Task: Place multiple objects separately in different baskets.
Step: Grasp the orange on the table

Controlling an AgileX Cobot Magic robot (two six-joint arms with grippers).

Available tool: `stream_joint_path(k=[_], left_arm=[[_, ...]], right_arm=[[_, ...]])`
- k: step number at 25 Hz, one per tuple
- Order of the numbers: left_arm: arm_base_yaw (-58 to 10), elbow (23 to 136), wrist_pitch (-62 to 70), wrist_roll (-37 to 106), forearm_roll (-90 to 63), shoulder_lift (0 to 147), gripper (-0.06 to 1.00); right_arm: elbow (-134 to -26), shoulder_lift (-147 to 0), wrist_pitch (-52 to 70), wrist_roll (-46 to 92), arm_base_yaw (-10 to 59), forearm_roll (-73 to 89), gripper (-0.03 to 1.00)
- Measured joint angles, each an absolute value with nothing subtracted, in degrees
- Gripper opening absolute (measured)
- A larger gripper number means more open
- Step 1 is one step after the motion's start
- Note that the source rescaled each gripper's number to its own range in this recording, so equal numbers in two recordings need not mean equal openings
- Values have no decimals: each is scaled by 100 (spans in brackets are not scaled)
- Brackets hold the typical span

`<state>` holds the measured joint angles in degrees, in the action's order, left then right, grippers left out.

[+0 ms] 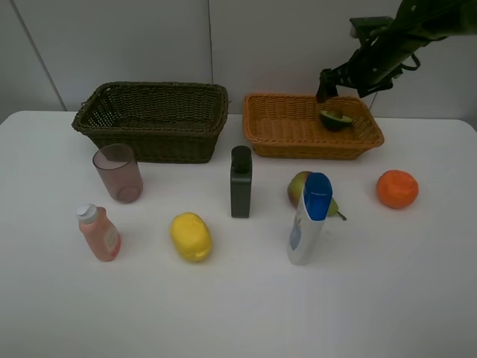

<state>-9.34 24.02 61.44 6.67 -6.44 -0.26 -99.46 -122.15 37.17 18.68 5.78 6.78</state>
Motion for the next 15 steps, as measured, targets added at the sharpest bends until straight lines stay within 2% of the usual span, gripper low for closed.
stream_joint_path(k=[11, 15], left_arm=[[-934, 2402, 6144, 667, -644, -26, 100], [-934, 2402, 6144, 667, -644, -26, 100]], right_arm=[[-9946, -11415, 5359, 1752, 578, 366, 100], [-9572, -11115, 5508, 1734, 578, 331, 100]])
